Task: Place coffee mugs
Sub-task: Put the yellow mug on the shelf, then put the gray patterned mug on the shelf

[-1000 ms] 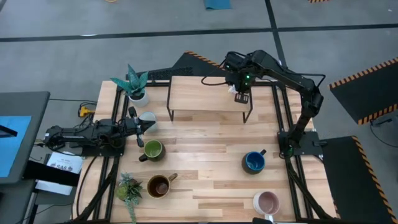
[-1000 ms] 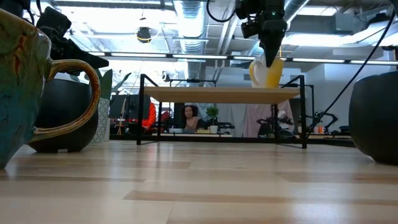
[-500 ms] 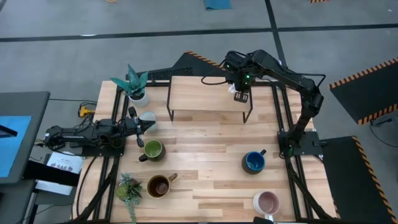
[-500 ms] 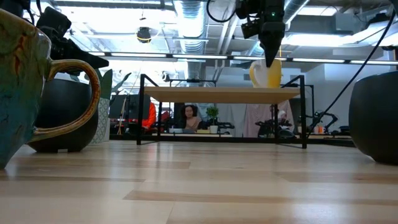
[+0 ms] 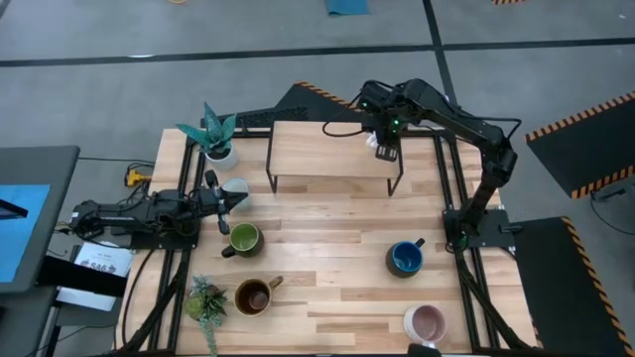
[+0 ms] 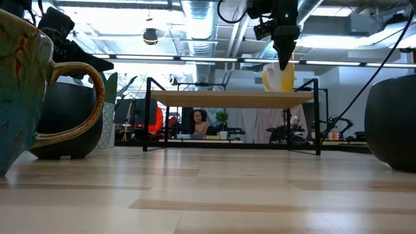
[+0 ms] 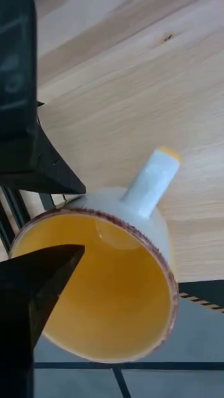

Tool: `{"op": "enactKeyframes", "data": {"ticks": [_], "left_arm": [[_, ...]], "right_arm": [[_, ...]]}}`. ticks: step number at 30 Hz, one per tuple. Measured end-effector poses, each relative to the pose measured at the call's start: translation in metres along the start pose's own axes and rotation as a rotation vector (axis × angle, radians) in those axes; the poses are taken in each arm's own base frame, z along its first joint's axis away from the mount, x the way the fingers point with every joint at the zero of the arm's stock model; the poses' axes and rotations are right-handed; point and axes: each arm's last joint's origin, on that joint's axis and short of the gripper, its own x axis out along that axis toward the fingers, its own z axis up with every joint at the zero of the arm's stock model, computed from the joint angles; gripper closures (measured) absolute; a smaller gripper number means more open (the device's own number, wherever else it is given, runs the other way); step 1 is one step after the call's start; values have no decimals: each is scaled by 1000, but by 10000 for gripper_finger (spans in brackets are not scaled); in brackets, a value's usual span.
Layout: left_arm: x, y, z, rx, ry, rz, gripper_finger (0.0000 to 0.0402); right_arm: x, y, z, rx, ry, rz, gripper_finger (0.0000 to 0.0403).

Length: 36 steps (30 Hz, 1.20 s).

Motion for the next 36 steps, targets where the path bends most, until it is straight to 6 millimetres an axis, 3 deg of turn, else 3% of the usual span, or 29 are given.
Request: {"op": "enactKeyframes", "data": {"ticks": [17, 26, 32, 36], "left_arm": [[0, 0, 0, 0, 0, 0, 401], [0, 0, 0, 0, 0, 0, 401], [0, 0, 0, 0, 0, 0, 402], [0, 0, 0, 0, 0, 0, 401]], "right_arm": [[-10, 1, -2, -48, -15, -3, 232], [-53, 6, -2, -23, -152, -7, 233], [-91, 24, -25, 16, -316, 188, 233], [-118, 48, -46, 2, -412, 321, 233]]}}
